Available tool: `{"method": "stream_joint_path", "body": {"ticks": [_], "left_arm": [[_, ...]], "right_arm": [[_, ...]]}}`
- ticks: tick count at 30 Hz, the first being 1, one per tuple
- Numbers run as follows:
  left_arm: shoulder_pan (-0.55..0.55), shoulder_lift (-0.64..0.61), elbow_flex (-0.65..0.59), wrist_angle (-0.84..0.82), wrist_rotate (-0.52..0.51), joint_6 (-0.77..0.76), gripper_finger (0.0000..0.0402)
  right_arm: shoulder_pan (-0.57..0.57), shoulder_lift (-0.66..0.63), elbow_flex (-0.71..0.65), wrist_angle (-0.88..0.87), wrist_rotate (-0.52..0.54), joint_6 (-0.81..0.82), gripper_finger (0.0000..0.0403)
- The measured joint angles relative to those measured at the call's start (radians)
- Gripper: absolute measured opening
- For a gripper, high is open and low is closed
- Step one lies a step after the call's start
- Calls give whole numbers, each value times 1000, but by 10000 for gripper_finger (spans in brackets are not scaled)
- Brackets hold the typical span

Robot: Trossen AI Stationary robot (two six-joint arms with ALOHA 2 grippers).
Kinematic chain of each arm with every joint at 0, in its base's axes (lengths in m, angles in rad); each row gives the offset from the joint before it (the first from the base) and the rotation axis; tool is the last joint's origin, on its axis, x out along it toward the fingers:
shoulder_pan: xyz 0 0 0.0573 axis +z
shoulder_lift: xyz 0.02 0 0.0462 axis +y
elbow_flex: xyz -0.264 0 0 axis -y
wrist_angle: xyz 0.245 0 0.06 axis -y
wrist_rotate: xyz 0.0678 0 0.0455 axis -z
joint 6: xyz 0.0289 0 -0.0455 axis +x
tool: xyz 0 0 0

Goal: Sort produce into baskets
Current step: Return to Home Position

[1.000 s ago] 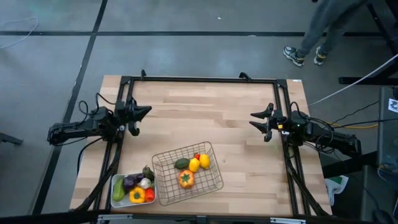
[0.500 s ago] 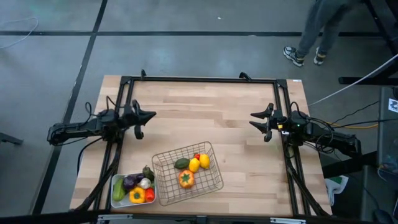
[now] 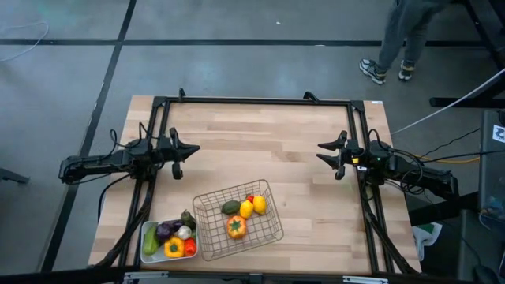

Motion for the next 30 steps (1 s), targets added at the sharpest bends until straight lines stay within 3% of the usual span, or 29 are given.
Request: {"method": "stream_joint_path", "body": {"ticks": [14,22,30], "left_arm": [[0,157,0,-1,3,-132,3],[0,123,0,18,3,-17,2],[0,5,0,31,23,66,3]], "right_arm": [[0,0,0,0,0,0,193],[0,0,0,0,0,0,193],[0,0,0,0,0,0,193]]}}
